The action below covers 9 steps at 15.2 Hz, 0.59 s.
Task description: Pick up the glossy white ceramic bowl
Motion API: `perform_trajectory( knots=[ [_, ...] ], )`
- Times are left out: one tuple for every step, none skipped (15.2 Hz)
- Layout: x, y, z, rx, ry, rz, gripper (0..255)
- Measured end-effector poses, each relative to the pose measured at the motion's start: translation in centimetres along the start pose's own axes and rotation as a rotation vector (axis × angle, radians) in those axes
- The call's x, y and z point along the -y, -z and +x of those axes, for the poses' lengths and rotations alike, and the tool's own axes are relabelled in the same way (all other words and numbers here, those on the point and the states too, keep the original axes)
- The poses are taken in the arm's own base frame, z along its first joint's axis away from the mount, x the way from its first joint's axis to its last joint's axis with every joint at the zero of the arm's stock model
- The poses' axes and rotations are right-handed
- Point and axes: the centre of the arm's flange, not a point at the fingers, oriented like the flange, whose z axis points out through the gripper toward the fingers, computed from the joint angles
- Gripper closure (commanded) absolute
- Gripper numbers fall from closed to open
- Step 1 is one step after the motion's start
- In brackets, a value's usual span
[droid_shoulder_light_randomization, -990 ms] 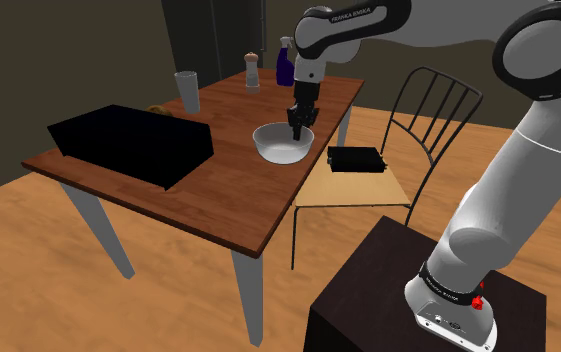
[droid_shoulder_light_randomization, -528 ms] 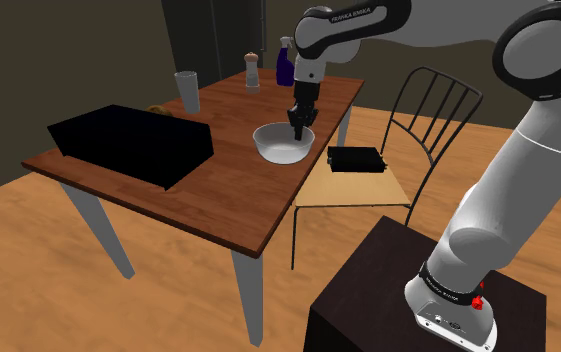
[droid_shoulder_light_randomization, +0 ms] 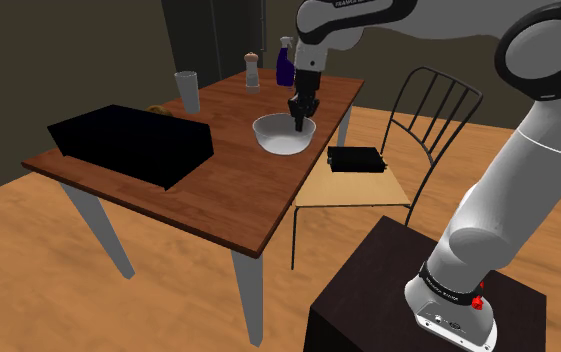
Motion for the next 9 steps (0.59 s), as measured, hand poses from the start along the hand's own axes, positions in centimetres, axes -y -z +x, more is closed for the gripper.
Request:
perform_trajectory(
  knots=[
    [0.1, 0.6, 0.0, 0.0, 0.0, 0.0, 255],
    [0.2, 1.0, 0.0, 0.0, 0.0, 0.0, 255],
    [0.3, 1.5, 0.0, 0.0, 0.0, 0.0, 255],
    [0.4, 2.0, -0.1, 0.0, 0.0, 0.0, 255],
    [0.5, 2.5, -0.2, 0.0, 0.0, 0.0, 255],
    [0.7, 3.1, -0.2, 0.0, 0.0, 0.0, 255],
    [0.8, 3.7, -0.2, 0.0, 0.0, 0.0, 255],
    [0.9, 4.2, -0.2, 0.0, 0.0, 0.0, 255],
    [1.0, 4.4, -0.3, 0.0, 0.0, 0.0, 255]
  ],
)
